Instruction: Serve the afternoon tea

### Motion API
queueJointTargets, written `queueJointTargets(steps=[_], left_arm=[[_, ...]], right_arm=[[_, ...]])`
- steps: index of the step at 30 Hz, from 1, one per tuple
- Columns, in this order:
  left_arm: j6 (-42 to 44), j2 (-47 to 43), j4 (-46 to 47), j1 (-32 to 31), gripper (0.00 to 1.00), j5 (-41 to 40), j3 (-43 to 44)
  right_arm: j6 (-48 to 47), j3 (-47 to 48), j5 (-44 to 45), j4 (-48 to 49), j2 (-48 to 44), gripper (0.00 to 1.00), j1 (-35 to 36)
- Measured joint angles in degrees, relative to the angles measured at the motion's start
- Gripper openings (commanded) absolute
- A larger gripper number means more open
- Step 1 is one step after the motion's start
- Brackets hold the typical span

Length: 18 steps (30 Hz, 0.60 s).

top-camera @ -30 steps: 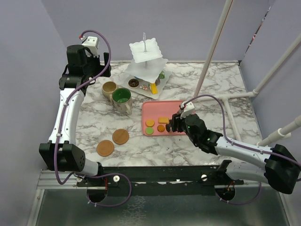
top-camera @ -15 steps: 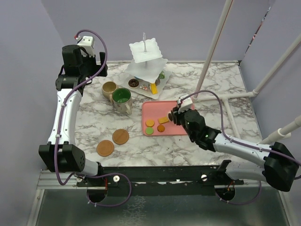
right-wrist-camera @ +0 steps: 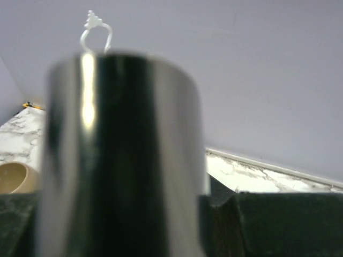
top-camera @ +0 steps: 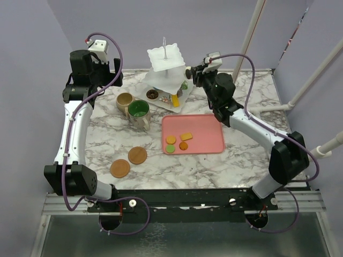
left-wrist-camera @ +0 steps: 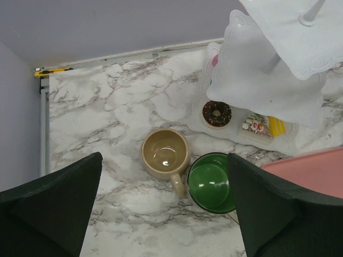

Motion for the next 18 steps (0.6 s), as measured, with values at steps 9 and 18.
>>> queueJointTargets(steps=[9, 18], left_arm=[[1.5, -0.2, -0.2, 0.0, 0.99, 0.0, 0.0], [2.3, -0.5, -0.2, 0.0, 0.99, 0.0, 0.0]], right_arm=[[0.8, 6.9, -8.0, -0.4, 10.6, 0.24, -2.9], [1.1, 6.1, -8.0, 9.3, 15.6, 0.24, -2.8]])
